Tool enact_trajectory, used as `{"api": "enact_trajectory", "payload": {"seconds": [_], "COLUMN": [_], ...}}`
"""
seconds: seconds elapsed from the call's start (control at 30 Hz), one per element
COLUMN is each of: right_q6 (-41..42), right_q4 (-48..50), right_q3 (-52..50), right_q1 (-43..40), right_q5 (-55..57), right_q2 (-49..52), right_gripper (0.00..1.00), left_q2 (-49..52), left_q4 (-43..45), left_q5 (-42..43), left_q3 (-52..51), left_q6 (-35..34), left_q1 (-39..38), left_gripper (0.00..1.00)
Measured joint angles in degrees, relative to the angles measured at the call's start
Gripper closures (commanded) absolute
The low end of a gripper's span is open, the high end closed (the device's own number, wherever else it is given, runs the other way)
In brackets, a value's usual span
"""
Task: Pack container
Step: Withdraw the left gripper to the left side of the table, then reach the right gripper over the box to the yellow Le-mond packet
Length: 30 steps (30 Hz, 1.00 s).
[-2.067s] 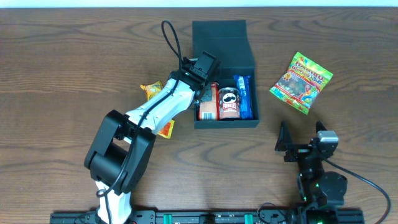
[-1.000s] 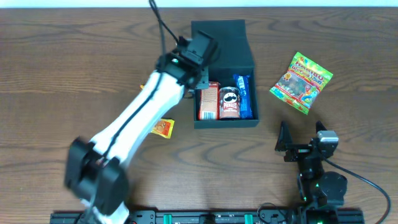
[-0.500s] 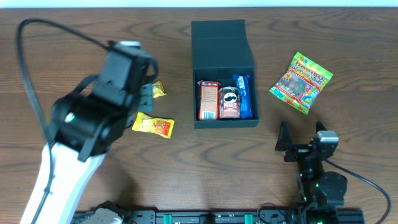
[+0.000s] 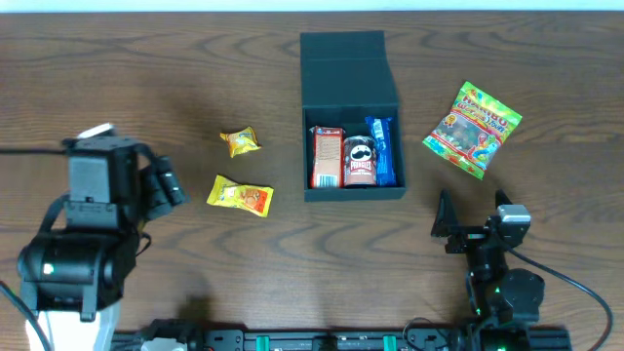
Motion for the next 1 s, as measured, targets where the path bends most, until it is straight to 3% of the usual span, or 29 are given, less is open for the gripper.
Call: {"api": "enact_trajectory", "payload": {"seconds": [0.17,0.37,0.47,0.6,0.73,1.0], "right_q6": [0.00,0.48,1.01,3.32,5.79,9.55], "right_q4": [0.00,-0.26,-6.19,-23.17,-28.48,-42.42], "right_q3": [0.00,0.02,2.19,12.04,25.51,52.98], "right_q1": [0.00,0.00,0.00,0.00,0.00,0.00], "right_q5": [0.04,0.02,0.98,7.26,11.98,13.14], "right_q2": [0.00,0.02,0.13,1.97,7.98,34.80], "right_gripper": [0.01,0.01,0.01,0.01,0.01,0.01], "left_q2": [4.26,12.09,15.19,18.12,20.20,22.38], "left_q4": [0.79,3.63,3.80,5.05,5.42,5.44], "left_q5": [7.21,22.14,25.57,27.80,28.72,29.33], "left_q3": [-1.38,-1.42,-1.44,-1.49,-1.53,-1.53], "left_q6": [-1.05,5.27,7.87,10.05,10.01,10.01], "left_q1": [8.85,16.50,18.60,19.85,20.06,20.09], "left_gripper": [0.05,0.05,0.05,0.05,0.05,0.05]}}
